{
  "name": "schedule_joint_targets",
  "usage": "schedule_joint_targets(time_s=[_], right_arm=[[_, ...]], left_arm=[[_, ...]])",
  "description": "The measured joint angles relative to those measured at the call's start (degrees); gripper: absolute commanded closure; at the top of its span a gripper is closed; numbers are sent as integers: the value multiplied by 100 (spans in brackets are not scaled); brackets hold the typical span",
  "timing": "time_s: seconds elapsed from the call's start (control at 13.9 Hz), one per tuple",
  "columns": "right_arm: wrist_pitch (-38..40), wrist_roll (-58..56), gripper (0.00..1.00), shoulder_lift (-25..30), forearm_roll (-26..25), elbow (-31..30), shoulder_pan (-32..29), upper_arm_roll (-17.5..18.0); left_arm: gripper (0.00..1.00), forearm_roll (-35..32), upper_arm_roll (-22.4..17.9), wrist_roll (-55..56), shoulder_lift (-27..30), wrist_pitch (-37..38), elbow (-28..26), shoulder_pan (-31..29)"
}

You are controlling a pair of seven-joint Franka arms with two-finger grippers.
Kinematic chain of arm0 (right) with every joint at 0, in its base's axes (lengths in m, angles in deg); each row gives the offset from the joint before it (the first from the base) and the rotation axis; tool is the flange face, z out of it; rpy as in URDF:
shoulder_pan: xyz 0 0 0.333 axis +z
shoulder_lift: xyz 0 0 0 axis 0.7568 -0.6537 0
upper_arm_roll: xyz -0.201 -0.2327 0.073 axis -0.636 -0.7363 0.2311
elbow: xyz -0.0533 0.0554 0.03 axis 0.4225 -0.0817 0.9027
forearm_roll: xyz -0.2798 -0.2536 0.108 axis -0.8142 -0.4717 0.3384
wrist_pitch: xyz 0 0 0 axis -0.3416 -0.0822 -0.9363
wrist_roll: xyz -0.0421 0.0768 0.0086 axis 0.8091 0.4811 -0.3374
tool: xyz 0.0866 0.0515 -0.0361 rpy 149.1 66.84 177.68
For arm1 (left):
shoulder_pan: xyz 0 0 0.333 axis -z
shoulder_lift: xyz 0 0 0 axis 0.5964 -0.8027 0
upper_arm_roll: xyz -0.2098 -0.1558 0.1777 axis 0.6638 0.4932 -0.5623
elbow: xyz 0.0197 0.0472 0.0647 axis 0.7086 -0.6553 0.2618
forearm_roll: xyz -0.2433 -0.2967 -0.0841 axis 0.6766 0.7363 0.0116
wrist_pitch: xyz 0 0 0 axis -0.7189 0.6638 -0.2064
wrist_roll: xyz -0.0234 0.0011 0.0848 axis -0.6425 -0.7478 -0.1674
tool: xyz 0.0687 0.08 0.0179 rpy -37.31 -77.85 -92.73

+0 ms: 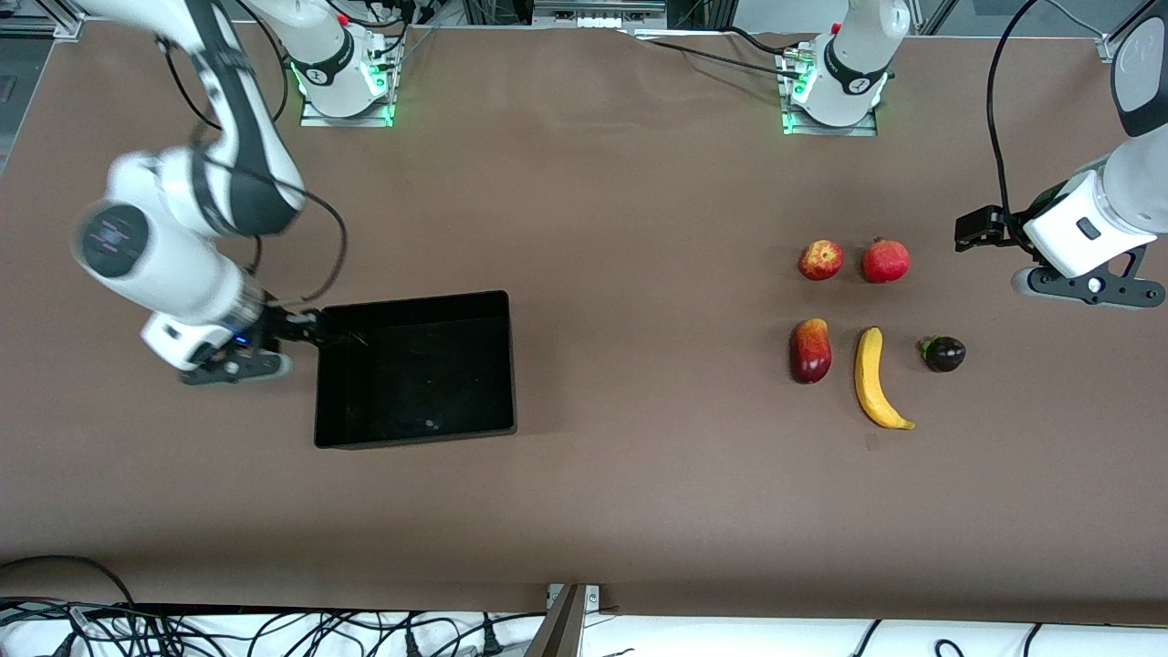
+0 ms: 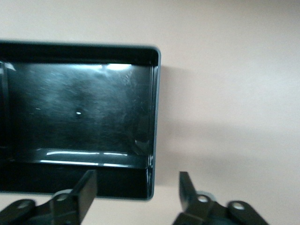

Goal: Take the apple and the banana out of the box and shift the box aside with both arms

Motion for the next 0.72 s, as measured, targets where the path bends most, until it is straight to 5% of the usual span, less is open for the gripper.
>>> schedule_joint_targets(time_s=[0.36,0.72], right_arm=[[1962,-1,0,203,0,1406,0,1],[2147,-2,0,266,0,1600,2,17]], left_arm=[[0,0,0,0,0,0,14,0],[0,0,0,0,0,0,31,0]])
